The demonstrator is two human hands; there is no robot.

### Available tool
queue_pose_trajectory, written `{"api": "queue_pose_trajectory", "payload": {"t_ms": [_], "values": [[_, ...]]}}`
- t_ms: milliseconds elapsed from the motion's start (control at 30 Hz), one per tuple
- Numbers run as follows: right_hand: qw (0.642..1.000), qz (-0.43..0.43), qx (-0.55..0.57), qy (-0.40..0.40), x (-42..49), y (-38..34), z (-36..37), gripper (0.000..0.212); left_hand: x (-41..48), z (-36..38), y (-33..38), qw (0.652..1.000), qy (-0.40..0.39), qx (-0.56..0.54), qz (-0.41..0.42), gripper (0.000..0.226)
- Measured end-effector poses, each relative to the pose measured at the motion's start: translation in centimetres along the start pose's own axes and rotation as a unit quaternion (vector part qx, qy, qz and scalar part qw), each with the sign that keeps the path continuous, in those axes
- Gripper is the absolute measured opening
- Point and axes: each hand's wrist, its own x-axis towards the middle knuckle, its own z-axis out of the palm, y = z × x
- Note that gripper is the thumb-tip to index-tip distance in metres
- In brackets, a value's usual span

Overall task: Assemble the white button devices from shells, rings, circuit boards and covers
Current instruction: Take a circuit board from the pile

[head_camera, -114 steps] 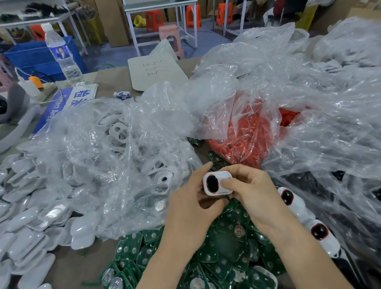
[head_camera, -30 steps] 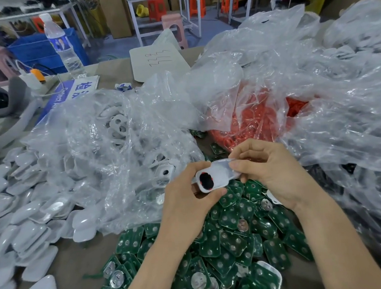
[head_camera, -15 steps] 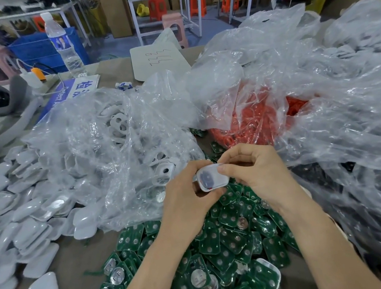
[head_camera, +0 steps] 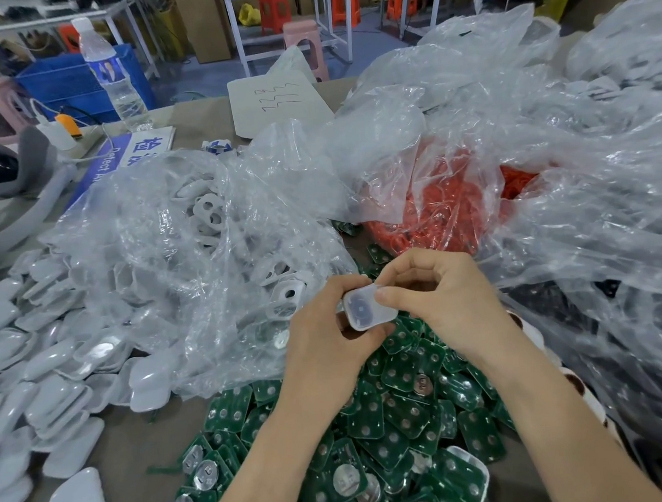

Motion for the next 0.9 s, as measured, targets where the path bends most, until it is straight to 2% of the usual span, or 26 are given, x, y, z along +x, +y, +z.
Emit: {"api": "queue_pose_trajectory", "payload": {"t_ms": [167, 233, 400, 533, 633, 900], "values": [[1.000, -0.006, 0.013, -0.001, 0.0, -0.1, -0.2, 0.026, 0.0, 0.0, 0.0, 1.000, -0.007, -0.002, 0.004, 0.039], [0.997, 0.006, 0.078, 0.005, 0.1, -0.2, -0.6, 0.030, 0.0, 0.0, 0.1, 1.000, -0.008, -0.002, 0.001, 0.039], [0.973, 0.045, 0.224, -0.001, 0.2, -0.3, -1.6, 0.027, 0.0, -0.1, 0.1, 1.000, -0.005, -0.003, -0.007, 0.040], [0.965, 0.066, 0.251, -0.032, 0.1, -0.3, -1.9, 0.037, 0.0, 0.0, 0.1, 1.000, -0.001, 0.003, -0.010, 0.040], [0.951, 0.071, 0.296, -0.055, 0.2, -0.3, -1.6, 0.018, 0.0, 0.0, 0.2, 1.000, -0.001, 0.003, -0.009, 0.041], [0.935, 0.070, 0.347, -0.036, 0.2, -0.2, -1.4, 0.036, 0.0, 0.0, 0.2, 1.000, -0.004, 0.000, -0.003, 0.040]]}}
